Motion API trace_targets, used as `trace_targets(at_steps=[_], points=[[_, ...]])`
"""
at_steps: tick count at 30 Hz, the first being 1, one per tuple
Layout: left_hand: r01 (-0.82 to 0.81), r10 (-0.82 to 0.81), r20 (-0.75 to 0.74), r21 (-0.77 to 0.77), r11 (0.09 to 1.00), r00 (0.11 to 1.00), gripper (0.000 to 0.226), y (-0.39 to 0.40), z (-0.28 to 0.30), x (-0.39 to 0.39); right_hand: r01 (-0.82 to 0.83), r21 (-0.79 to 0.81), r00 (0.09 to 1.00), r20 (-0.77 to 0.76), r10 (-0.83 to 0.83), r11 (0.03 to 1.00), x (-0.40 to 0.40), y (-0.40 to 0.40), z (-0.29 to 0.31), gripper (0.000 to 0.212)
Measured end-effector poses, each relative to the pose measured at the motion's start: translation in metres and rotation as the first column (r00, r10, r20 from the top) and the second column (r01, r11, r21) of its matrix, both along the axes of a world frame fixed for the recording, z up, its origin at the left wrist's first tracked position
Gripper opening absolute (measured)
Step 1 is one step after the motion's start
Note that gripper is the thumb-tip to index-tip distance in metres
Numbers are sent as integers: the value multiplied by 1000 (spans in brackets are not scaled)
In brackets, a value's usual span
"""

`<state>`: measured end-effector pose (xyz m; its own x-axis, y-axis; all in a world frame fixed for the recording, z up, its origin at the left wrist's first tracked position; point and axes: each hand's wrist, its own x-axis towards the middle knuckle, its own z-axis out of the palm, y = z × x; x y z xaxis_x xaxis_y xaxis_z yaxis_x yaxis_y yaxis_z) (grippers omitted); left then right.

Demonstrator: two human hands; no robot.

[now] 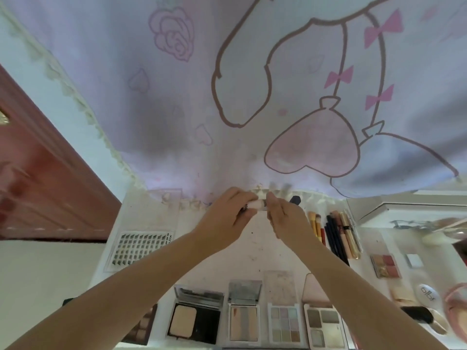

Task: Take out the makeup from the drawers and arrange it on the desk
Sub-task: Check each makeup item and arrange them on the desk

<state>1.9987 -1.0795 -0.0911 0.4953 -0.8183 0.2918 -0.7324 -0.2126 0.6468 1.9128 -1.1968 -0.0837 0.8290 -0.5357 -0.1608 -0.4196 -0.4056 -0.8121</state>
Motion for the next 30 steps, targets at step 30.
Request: trace_targets(at_steps=[30], points=[[-127,209,406,-219,967,889,40,-29,80,-6,316,497,893,133,-430,808,0,-2,74,39]])
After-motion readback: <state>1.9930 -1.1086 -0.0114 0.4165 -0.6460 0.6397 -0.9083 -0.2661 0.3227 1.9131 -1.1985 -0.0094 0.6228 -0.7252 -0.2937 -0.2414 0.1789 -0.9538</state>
